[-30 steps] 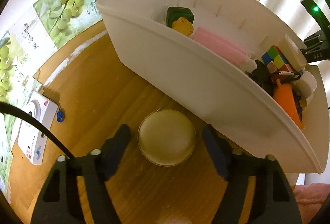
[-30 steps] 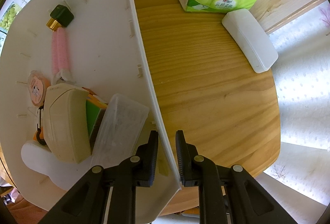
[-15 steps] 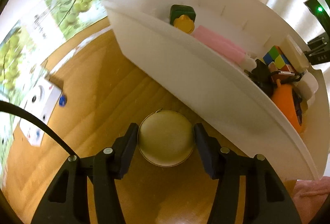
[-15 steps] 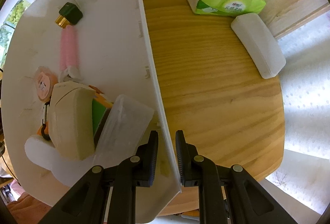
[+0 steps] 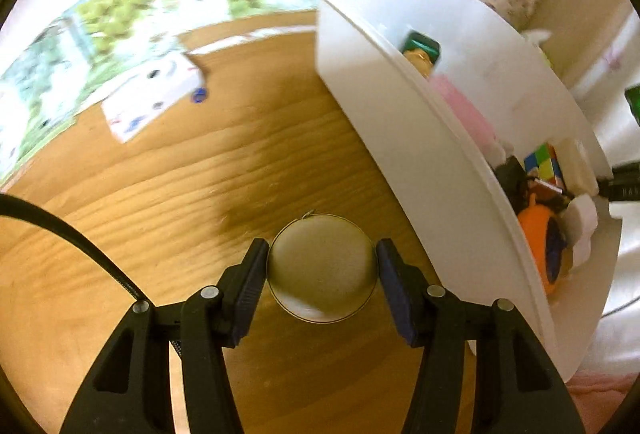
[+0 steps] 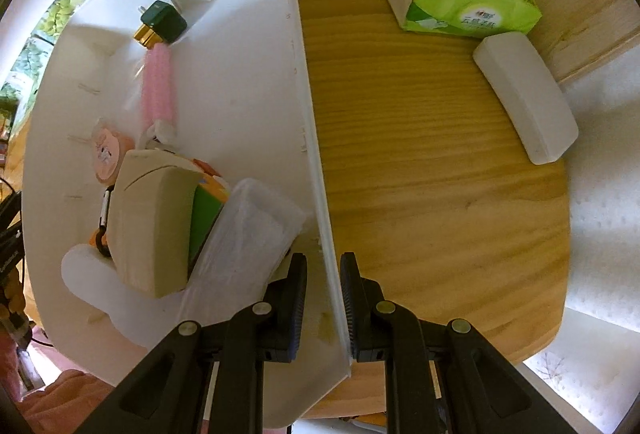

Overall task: Organize rigid objects
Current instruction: 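Close the left tool on the round beige tin and lift it, then carry the beige tin over the bin with the left tool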

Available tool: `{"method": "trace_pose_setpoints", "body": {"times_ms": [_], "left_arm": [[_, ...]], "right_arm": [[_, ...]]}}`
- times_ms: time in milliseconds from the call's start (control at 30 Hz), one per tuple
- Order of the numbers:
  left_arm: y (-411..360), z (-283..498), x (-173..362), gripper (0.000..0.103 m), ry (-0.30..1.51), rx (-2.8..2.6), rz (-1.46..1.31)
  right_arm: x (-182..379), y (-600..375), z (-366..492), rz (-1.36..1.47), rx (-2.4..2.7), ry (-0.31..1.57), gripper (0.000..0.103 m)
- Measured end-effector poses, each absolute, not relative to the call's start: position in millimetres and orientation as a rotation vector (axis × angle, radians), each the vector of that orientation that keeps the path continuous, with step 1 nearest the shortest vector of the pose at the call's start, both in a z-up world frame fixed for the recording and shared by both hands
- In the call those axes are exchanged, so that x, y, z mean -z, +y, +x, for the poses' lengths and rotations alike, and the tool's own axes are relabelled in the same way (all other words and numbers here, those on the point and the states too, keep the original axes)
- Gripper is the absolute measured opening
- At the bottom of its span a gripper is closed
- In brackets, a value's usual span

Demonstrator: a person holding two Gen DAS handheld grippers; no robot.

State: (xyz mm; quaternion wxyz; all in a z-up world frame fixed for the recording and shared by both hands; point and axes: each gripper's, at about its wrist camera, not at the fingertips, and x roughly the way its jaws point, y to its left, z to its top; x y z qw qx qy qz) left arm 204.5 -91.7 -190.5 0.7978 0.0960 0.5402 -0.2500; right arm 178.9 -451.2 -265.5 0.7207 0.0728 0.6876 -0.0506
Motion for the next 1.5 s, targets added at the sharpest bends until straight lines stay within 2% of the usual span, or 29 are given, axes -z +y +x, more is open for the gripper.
{"method": "trace_pose_setpoints", "body": {"times_ms": [433,800,1500], "left_arm": [[-83,161,136,0.059,1.052,0.383,0.034],[-125,119,100,0.059,0.964,0.477,0.036],[-214,111,94,0.059,0.95,0.705,0.117]], "right_arm": [[276,-454,173,0.044,-0.032,1.545,0.017],[277,-449,170,-0.007,-0.095,1.533,0.017],[278,-428,179,-0.041,-0.125,1.552,0.017]]}}
